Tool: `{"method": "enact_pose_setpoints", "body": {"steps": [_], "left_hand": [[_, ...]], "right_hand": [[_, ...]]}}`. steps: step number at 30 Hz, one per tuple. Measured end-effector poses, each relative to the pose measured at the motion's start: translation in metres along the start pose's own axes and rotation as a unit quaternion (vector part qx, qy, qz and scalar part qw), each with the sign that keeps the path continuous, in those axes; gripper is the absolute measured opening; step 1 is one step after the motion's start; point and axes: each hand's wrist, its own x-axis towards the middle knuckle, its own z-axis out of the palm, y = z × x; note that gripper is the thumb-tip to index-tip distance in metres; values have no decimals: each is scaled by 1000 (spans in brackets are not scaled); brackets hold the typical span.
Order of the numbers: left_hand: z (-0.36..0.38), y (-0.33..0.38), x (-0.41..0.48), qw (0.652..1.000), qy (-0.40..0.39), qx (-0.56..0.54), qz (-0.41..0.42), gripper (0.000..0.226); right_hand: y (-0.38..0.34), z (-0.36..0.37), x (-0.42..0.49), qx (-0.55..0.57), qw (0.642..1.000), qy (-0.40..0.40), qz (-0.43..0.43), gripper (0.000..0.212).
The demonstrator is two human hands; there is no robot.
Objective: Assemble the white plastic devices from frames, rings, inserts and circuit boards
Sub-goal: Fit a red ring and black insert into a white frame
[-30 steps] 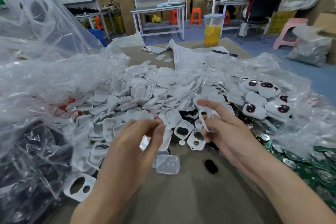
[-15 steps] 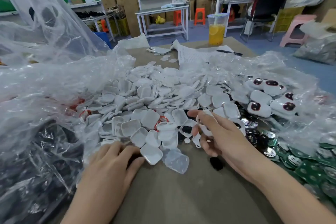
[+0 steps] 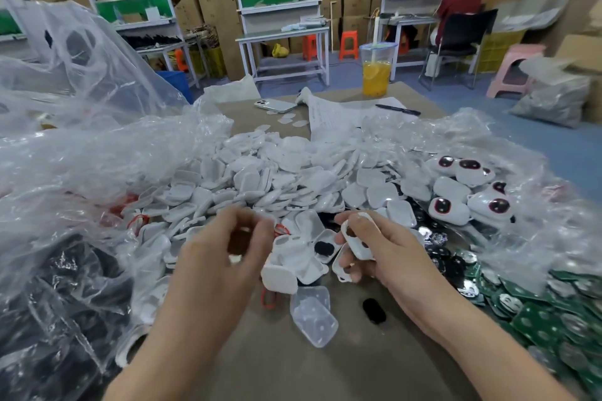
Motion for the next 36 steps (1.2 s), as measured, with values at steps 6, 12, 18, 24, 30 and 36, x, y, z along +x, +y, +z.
{"method": "enact_pose_setpoints", "body": {"steps": [6, 12, 18, 24, 30, 36], "left_hand": [[53, 22, 20, 881, -100, -432, -168, 25], [65, 10, 12, 855, -127, -464, -195, 34], [66, 12, 8, 917, -117, -353, -142, 16], [59, 10, 8, 989, -84, -116, 32, 19], [55, 8, 7, 988, -97, -118, 37, 14], [57, 13, 8, 981, -92, -171, 30, 10]], "right_hand": [[-4, -2, -3, 7, 1000, -5, -2, 9], [-7, 3, -4, -13, 999, -36, -12, 20], [-8, -1, -3, -43, 998, -4, -34, 19], [-10, -2, -4, -54, 996, 19, -65, 24], [-14, -1, -5, -40, 997, 18, -69, 17], [-16, -2, -6, -42, 997, 18, -60, 22]]}}
